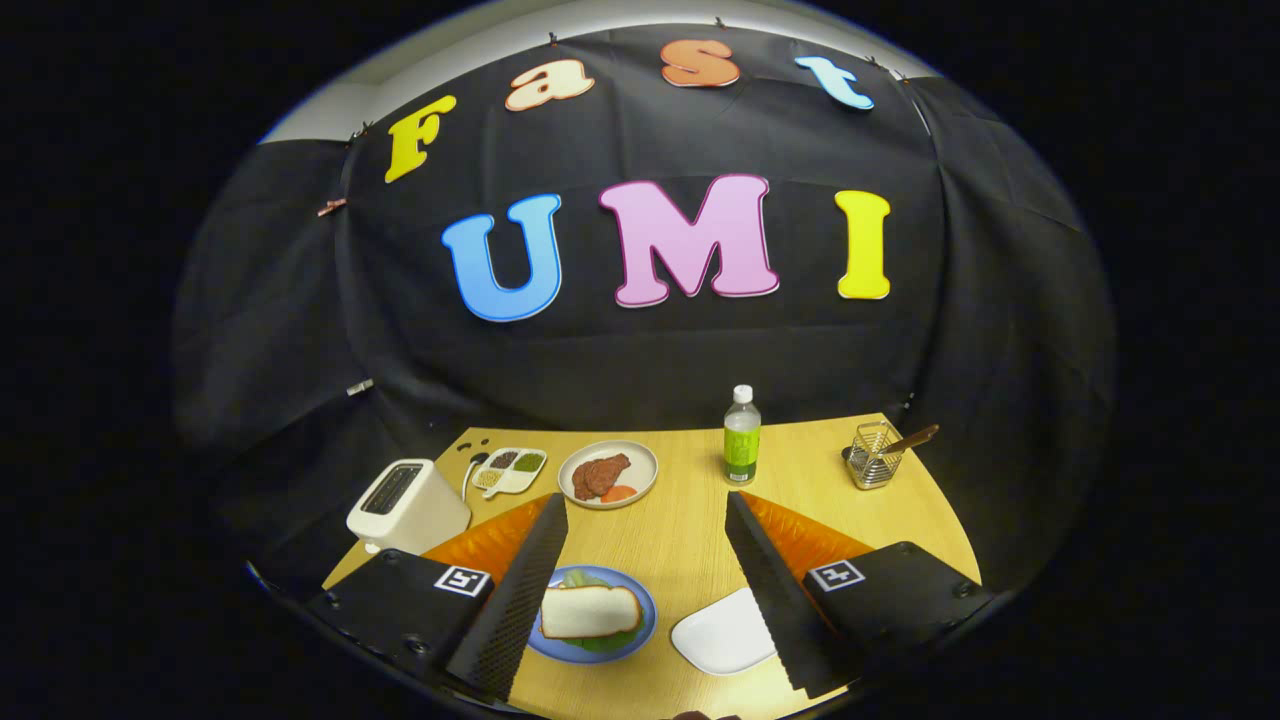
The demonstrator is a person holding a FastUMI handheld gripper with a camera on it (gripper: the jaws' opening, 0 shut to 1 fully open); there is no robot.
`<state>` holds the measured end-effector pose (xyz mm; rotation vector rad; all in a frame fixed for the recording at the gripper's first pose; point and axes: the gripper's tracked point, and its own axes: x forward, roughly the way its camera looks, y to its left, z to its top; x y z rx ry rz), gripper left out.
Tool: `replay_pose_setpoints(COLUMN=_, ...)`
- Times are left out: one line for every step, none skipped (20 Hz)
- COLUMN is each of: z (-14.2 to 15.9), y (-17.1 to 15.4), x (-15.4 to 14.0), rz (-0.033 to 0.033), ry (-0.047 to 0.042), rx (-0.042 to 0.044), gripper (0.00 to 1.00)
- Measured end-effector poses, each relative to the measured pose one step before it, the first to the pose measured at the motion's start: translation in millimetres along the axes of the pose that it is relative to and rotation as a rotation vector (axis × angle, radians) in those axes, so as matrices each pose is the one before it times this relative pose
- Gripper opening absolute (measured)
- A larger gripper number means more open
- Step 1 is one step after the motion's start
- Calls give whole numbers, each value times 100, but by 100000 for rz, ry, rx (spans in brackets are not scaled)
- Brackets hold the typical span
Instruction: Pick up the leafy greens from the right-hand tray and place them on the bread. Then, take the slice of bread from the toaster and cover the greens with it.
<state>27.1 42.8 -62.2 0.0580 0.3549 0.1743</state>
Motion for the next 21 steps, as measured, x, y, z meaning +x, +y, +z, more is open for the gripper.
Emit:
replay_pose_setpoints(z=533, y=-157, x=-788, rz=-367, ry=-915, rx=1207, gripper=99)
replay_pose_setpoints(z=406, y=-429, x=-747, rz=-448, ry=-635, rx=815, gripper=99)
replay_pose_setpoints(z=560, y=-636, x=-729, rz=-1535, ry=-1084, rx=124, gripper=99)
replay_pose_setpoints(z=674, y=-923, x=-769, rz=-2069, ry=-1462, rx=-212, gripper=99)
replay_pose_setpoints(z=656, y=-823, x=-601, rz=-2053, ry=-1476, rx=-277, gripper=99)
replay_pose_setpoints(z=611, y=-509, x=-1309, rz=-1470, ry=-1980, rx=-894, gripper=99)
replay_pose_setpoints(z=491, y=-506, x=-751, rz=-1683, ry=-1452, rx=-797, gripper=99)
replay_pose_setpoints(z=458, y=-496, x=-464, rz=-1674, ry=-1723, rx=-178, gripper=99)
replay_pose_setpoints(z=308, y=-227, x=-427, rz=-976, ry=-1226, rx=424, gripper=99)
replay_pose_setpoints(z=234, y=-98, x=-253, rz=-697, ry=-782, rx=1044, gripper=99)
replay_pose_setpoints(z=138, y=70, x=-107, rz=134, ry=-624, rx=1379, gripper=99)
replay_pose_setpoints(z=21, y=76, x=62, rz=223, ry=-183, rx=1234, gripper=99)
replay_pose_setpoints(z=19, y=-46, x=104, rz=-152, ry=-155, rx=431, gripper=99)
replay_pose_setpoints(z=82, y=-111, x=89, rz=-528, ry=-374, rx=-152, gripper=99)
replay_pose_setpoints(z=92, y=5, x=82, rz=-191, ry=-107, rx=-192, gripper=99)
replay_pose_setpoints(z=92, y=191, x=54, rz=490, ry=-105, rx=-2, gripper=99)
replay_pose_setpoints(z=16, y=259, x=132, rz=541, ry=99, rx=249, gripper=99)
replay_pose_setpoints(z=-5, y=237, x=146, rz=528, ry=173, rx=-338, gripper=99)
replay_pose_setpoints(z=-103, y=101, x=205, rz=253, ry=235, rx=-401, gripper=99)
replay_pose_setpoints(z=-24, y=198, x=204, rz=414, ry=130, rx=-276, gripper=99)
replay_pose_setpoints(z=8, y=242, x=143, rz=565, ry=15, rx=2, gripper=99)
